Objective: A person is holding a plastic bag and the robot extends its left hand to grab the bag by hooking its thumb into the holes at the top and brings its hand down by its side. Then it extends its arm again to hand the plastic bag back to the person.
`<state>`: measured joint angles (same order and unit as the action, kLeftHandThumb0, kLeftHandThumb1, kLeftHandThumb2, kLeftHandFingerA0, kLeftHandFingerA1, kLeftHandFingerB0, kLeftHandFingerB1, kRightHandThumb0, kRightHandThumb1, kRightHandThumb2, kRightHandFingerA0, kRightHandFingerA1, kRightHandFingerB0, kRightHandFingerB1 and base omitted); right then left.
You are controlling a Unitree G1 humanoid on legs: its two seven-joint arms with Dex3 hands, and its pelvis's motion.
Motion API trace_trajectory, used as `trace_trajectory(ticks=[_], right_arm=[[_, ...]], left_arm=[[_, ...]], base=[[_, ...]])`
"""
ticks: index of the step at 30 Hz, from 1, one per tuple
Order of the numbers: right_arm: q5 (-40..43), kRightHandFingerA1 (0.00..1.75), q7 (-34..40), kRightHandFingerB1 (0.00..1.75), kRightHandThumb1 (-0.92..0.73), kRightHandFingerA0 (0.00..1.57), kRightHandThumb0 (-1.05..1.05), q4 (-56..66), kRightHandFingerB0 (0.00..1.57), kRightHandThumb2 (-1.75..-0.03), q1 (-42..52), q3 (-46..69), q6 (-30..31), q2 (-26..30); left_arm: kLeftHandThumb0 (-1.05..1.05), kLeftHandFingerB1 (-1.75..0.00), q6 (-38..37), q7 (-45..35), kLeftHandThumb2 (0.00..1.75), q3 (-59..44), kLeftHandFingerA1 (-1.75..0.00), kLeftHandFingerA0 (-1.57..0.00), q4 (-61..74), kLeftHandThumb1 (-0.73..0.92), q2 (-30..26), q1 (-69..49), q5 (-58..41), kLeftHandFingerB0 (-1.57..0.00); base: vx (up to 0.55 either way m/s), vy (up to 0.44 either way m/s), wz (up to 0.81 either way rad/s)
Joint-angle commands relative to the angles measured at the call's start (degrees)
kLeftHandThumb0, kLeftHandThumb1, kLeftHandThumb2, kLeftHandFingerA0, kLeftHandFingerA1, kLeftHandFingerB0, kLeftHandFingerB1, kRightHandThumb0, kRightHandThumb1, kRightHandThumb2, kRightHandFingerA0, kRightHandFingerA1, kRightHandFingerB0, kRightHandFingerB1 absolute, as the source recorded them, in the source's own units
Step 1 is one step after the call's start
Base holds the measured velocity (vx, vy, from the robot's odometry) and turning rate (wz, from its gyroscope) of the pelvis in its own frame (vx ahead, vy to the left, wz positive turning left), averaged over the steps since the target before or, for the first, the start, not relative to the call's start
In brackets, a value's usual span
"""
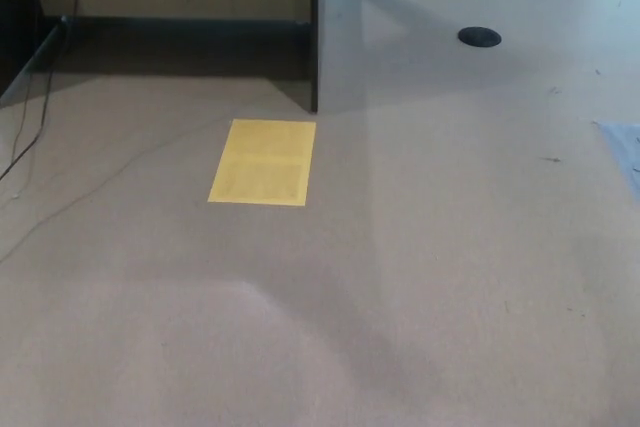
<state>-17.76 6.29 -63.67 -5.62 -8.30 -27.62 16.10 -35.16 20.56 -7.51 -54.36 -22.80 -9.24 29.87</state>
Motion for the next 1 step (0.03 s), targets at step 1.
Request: trace_trajectory(ticks=[1], right_arm=[[-0.4, 0.51, 2.3, 0.46, -0.67, 0.80, -0.29, -0.9, 0.66, -0.60, -0.3, 0.2, 0.6, 0.9]], left_arm=[[-0.41, -0.40, -9.2, 6.6, 0.63, 0.9, -0.44, -0.41, -6.7, 0.38, -1.3, 2.7, -2.3, -0.35]], base=[[0.00, 0.000, 0.00]])
